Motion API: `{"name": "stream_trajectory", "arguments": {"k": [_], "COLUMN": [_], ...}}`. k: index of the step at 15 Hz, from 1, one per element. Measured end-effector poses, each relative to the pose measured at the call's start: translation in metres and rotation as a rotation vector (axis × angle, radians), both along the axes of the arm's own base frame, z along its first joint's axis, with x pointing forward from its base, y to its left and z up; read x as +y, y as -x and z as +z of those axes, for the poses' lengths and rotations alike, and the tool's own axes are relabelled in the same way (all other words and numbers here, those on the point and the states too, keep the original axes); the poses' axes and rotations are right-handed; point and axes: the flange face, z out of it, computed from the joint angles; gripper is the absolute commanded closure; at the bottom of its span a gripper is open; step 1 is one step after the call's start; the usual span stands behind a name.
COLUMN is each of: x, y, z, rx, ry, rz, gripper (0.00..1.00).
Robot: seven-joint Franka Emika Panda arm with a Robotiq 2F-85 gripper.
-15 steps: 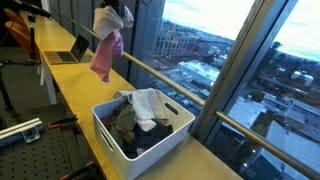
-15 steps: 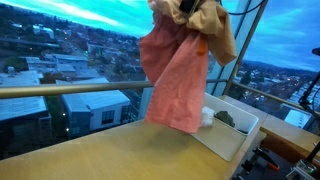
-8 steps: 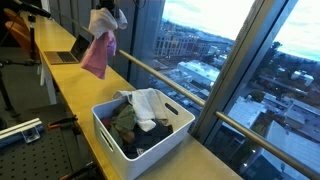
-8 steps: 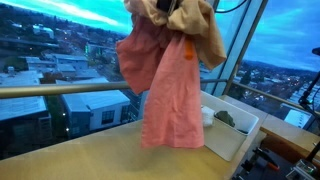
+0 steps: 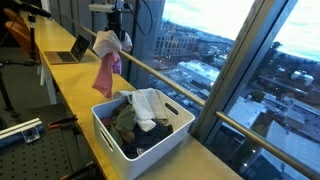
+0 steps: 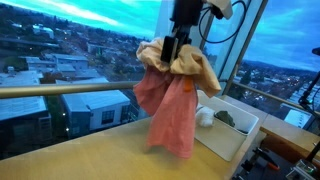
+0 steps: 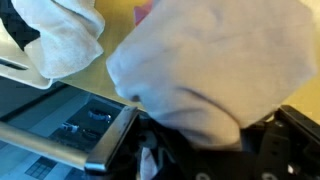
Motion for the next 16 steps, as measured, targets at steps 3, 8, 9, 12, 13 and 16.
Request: {"name": "stream_trajectory", "arguments": {"k": [3, 8, 9, 12, 13, 16], "x": [-0.025, -0.051, -0.052, -0.057, -0.062, -0.088], "y": [-0.003, -0.004, -0.003, -0.001, -0.002, -0.007], "z": [-0.033, -0.057, -0.055, -0.039, -0.031, -0.012], "rx": [0.058, 0.101, 0.100, 0.082, 0.073, 0.050], "ry": [0.007, -0.011, -0.015, -0.029, -0.035, -0.051], "rz": [-0.045, -0.098, -0.101, -0.111, -0.119, -0.165], "gripper": [0.68, 0.33, 0.26, 0.05, 0.01, 0.00]}}
